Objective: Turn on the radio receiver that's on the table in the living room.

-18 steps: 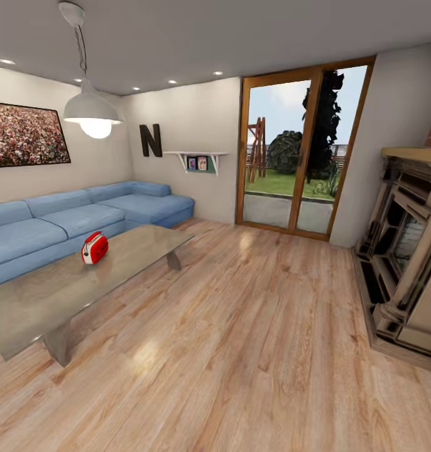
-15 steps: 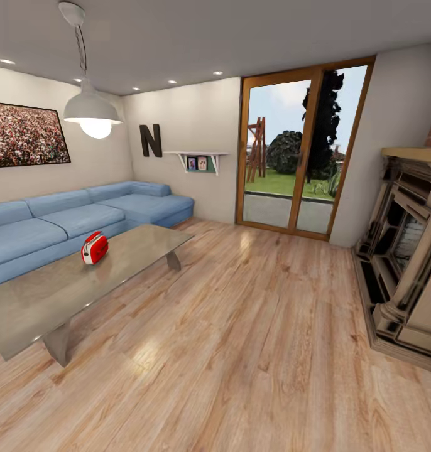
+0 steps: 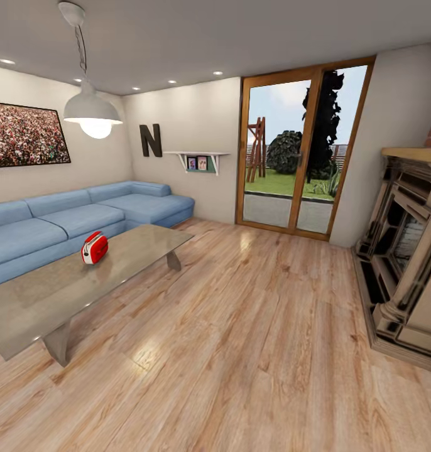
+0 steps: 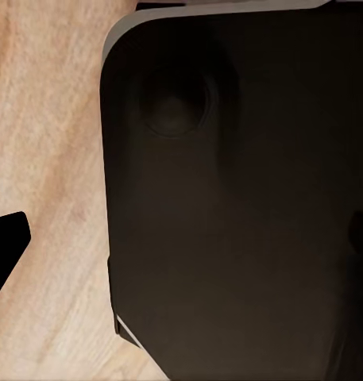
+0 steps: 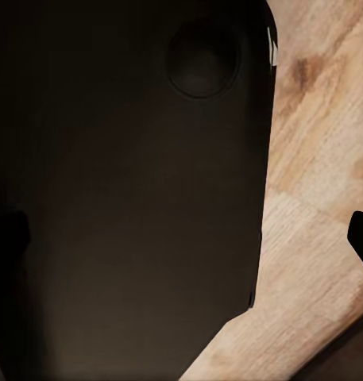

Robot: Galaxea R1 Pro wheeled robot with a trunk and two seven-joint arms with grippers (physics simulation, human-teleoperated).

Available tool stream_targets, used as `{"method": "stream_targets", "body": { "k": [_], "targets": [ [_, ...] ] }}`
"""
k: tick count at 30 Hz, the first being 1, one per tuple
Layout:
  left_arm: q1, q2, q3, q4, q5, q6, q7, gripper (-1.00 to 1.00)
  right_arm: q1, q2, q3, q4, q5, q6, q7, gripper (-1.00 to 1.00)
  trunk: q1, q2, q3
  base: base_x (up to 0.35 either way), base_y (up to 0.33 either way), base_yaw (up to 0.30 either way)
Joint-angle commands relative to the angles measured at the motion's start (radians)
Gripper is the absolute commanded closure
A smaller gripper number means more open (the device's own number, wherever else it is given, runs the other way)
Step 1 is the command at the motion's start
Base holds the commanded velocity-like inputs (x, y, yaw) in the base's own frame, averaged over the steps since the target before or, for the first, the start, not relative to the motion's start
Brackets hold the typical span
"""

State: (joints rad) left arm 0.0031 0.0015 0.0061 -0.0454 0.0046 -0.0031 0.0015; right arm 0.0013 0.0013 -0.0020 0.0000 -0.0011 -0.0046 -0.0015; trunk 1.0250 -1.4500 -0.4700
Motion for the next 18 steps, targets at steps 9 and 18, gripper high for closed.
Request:
{"method": "stream_targets", "body": {
  "k": [9, 18],
  "targets": [
    [0.0, 0.0, 0.0, -0.001, 0.0, 0.0, 0.0, -1.0, 0.0, 0.0, -0.001, 0.0, 0.0, 0.0, 0.0, -1.0, 0.0, 0.0, 0.0, 0.0, 0.0, 0.0],
    [0.0, 0.0, 0.0, -0.001, 0.0, 0.0, 0.0, -1.0, 0.0, 0.0, -0.001, 0.0, 0.001, 0.0, 0.0, -1.0, 0.0, 0.0, 0.0, 0.0, 0.0, 0.0]
  ]
}}
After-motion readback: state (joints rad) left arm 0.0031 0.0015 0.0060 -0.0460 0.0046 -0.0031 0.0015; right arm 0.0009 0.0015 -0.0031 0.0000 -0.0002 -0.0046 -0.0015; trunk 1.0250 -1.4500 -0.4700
